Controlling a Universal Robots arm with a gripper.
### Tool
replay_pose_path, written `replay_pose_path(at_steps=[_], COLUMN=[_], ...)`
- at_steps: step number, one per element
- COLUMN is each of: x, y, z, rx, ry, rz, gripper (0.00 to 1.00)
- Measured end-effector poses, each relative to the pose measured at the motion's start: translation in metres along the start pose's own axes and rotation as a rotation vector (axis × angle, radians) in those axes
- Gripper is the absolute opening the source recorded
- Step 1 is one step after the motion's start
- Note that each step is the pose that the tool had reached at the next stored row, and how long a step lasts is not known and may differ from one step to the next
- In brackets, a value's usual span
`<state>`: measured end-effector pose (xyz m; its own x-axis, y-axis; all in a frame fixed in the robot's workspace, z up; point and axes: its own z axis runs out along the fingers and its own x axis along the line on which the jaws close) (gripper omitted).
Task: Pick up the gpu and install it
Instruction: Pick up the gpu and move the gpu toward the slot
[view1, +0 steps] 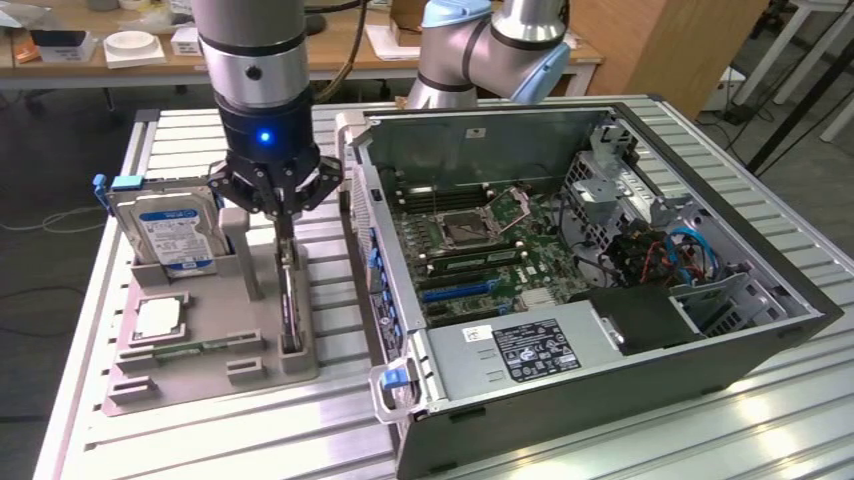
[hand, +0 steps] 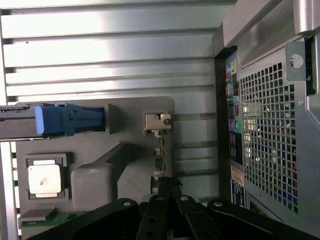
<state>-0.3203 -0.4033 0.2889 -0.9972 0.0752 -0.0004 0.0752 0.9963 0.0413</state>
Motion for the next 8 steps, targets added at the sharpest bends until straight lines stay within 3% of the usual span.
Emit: replay_pose_path(at_steps=[8], x=[0.0001], y=[-0.0004], z=[0.0089], rx=[0.0028], ry=[0.0019], rz=[0.0], gripper=[0.11])
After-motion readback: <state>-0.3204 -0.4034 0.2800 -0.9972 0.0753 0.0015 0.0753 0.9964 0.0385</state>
